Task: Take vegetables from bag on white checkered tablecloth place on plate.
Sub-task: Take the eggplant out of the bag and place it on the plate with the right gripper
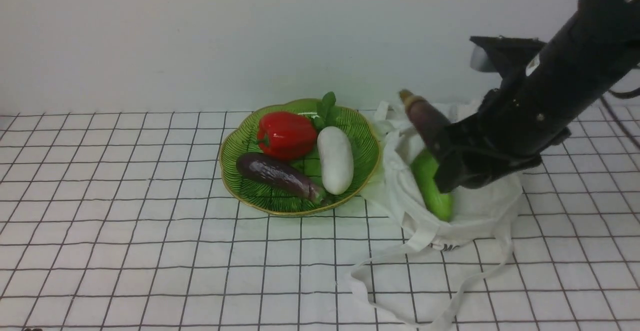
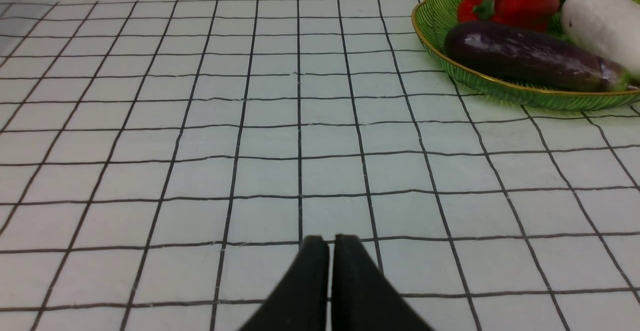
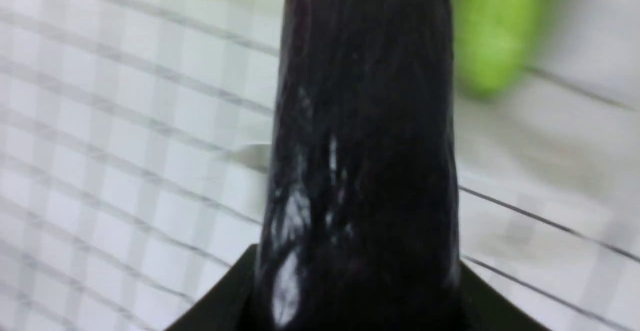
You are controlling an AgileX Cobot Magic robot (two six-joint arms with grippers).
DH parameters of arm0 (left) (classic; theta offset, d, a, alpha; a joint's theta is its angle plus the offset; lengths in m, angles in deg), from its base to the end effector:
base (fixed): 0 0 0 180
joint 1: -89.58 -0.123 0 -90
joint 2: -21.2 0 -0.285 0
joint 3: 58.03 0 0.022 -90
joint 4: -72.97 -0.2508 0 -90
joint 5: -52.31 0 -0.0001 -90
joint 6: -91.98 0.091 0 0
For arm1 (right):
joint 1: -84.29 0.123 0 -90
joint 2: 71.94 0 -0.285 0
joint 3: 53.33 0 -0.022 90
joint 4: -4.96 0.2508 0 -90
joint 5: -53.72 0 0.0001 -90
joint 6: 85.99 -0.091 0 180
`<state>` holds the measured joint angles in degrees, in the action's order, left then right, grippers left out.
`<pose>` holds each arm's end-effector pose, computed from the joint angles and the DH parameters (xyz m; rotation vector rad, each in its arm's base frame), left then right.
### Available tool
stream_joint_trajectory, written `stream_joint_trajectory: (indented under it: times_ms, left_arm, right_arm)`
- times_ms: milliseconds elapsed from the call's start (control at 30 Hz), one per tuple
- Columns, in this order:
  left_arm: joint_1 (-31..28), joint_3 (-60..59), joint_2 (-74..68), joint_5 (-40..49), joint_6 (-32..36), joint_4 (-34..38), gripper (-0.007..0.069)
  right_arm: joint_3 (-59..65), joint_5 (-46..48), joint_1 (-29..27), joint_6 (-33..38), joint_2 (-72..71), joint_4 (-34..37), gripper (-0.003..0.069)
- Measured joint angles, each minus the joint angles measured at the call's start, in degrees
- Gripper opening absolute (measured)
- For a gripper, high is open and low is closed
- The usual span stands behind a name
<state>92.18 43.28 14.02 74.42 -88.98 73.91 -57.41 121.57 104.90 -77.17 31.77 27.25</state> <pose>0.0522 -0.0029 0.1704 0.0169 1.8849 -0.0588 0.3062 0.1493 0.2970 -0.5853 2.8493 0.5834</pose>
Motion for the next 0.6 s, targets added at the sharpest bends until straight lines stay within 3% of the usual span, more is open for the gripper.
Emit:
stream_joint_trajectory:
  times_ms: [200,400,433,600]
  left_arm:
    - [0.00,0.00,0.00,0.00,0.00,0.00,-0.0008]
    - [0.00,0.00,0.00,0.00,0.00,0.00,-0.0008]
    - [0.00,0.00,0.00,0.00,0.00,0.00,-0.0008]
    - [0.00,0.00,0.00,0.00,0.00,0.00,-0.0008]
  right_arm:
    - [-3.21,-16.53,6.46,10.44,9.11,5.85,0.0338]
    - [-11.83,-27.28,7.63,12.06,20.45,6.32,0.0349]
    - [-12.87,-27.59,7.63,12.06,21.30,6.32,0.0363]
    - [-16.25,-26.27,7.63,11.68,25.76,6.32,0.0562]
